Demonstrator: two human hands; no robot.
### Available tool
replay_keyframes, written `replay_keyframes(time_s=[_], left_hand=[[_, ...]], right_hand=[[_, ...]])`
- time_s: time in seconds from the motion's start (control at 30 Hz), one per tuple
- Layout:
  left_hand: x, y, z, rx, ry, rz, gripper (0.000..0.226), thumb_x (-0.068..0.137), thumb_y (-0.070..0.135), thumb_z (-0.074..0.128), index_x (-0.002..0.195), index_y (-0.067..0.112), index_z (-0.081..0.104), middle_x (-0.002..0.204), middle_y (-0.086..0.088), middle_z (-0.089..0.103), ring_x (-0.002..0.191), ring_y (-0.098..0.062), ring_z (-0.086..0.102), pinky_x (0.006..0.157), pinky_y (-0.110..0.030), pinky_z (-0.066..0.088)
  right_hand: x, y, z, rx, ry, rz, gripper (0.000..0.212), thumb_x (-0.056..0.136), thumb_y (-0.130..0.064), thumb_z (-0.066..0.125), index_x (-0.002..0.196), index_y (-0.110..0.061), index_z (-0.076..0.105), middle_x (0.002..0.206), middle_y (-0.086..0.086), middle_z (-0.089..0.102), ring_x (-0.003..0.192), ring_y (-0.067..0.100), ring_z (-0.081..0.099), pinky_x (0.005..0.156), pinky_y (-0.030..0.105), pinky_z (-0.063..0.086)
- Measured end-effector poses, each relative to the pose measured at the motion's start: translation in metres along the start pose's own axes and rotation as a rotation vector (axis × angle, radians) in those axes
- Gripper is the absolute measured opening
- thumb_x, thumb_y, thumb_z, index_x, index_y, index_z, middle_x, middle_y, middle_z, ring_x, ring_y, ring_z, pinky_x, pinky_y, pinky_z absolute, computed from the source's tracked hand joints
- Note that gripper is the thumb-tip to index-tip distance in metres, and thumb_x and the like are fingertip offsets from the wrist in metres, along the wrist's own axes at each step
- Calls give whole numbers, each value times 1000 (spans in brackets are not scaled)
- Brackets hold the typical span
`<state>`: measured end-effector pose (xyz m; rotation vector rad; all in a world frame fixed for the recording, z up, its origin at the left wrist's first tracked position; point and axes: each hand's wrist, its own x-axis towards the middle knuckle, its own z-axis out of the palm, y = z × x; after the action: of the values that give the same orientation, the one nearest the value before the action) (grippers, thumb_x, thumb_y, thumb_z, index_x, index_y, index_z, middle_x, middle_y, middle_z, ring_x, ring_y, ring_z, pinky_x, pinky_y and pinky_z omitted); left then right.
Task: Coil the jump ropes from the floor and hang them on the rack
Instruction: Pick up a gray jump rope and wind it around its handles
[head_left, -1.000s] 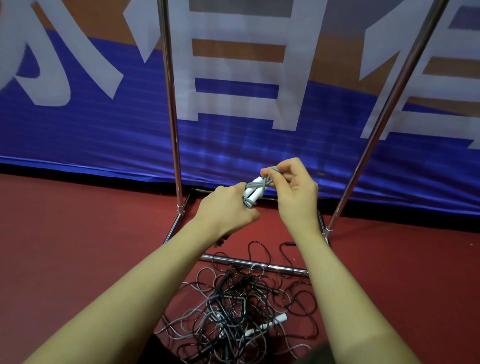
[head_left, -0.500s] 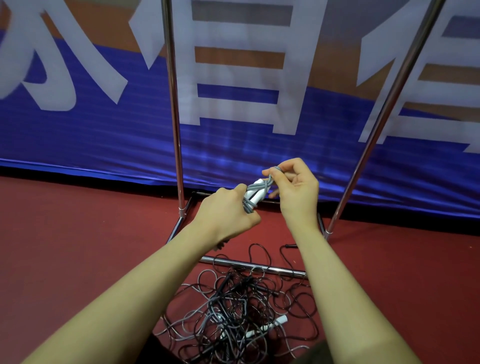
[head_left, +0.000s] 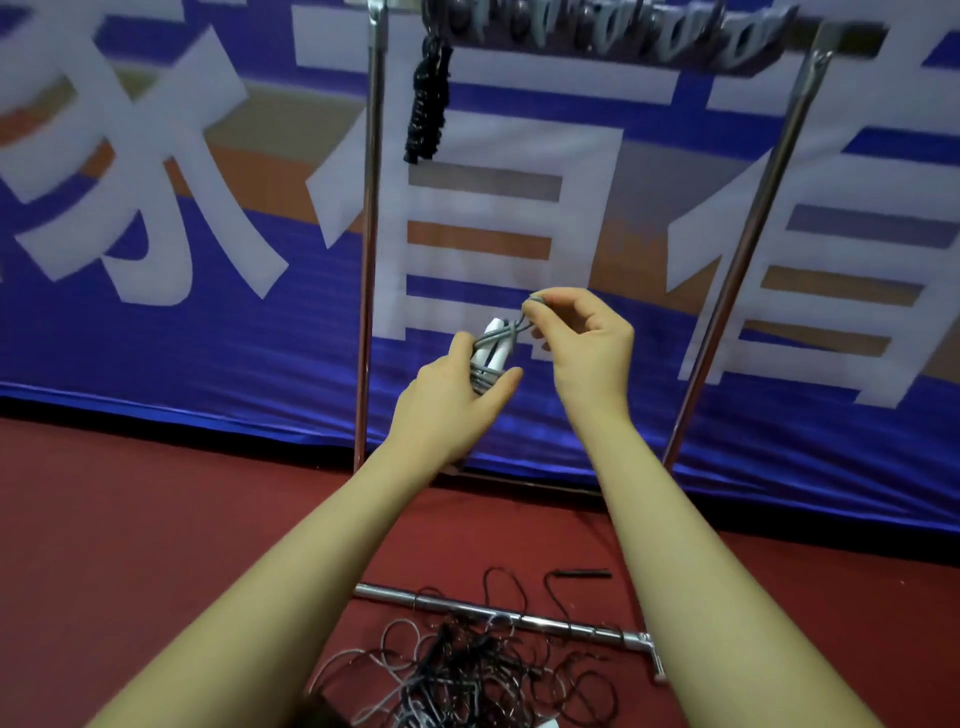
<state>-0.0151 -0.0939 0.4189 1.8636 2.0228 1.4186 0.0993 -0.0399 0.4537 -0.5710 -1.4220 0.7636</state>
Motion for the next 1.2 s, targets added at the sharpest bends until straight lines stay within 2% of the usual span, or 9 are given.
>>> replay_keyframes(time_s=[0.13,0.3,0.5,0.63,0.77,0.9,1.03,1.1,1.2], left_hand=[[22,14,-26,-83,73,63,35,89,51,54,104,21,44,77,4,64,76,-22,62,65,-39,50],[64,26,-51,-169,150,130,39,89,46,57,115,24,37,82,4,67,72,-16,64,64,-41,54],[136,29,-72,-231,168,256,44,86,29,65,113,29,30,97,-4,61,72,-13,62,54,-27,52],[186,29,-77,-249,313,304,43,86,29,66,122,24,43,112,-2,55,95,-12,55,77,-25,46],[234,27,-74,-240,381,306,49,88,31,64,133,20,46,118,-4,54,102,-11,51,81,-20,38],[278,23,-75,-215,451,307,52,89,34,62,136,21,46,116,-7,56,101,-17,53,80,-22,37],[311,28,-83,-170,472,283,52,92,36,58,140,21,43,112,-7,53,94,-19,52,76,-25,38],[321,31,-85,-141,461,272,51,93,37,56,140,21,42,110,-7,50,92,-18,50,75,-26,38],[334,29,-84,-135,445,269,47,93,38,56,136,20,46,106,-7,53,90,-22,57,74,-33,50]], right_hand=[[31,-27,12,7,-4,-59,7,82,-2,69,83,-9,69,76,0,67,69,3,59,66,19,49],[82,-51,33,16,-22,-84,10,83,-4,70,82,-14,69,75,-2,68,68,1,63,67,16,49],[162,-69,60,-53,-36,-162,4,82,-6,70,86,-5,70,73,0,67,60,-5,57,60,11,44],[214,-66,80,-43,-4,-162,1,83,-9,70,84,-9,70,74,-1,67,62,-4,58,60,13,45],[261,-59,98,-66,-6,-191,6,84,-10,68,82,-16,70,77,-1,69,70,3,61,66,17,47],[299,-56,115,-95,1,-233,7,87,-11,66,83,-15,69,80,-1,69,76,8,62,74,23,53],[331,-57,133,-160,69,-301,7,87,-13,65,83,-16,70,78,-6,67,74,6,60,69,17,49],[343,-56,139,-175,98,-292,9,88,-15,65,81,-18,70,80,-6,67,75,6,60,74,21,51],[352,-50,145,-172,113,-260,11,89,-15,63,80,-17,69,79,-5,66,77,11,61,77,27,53]])
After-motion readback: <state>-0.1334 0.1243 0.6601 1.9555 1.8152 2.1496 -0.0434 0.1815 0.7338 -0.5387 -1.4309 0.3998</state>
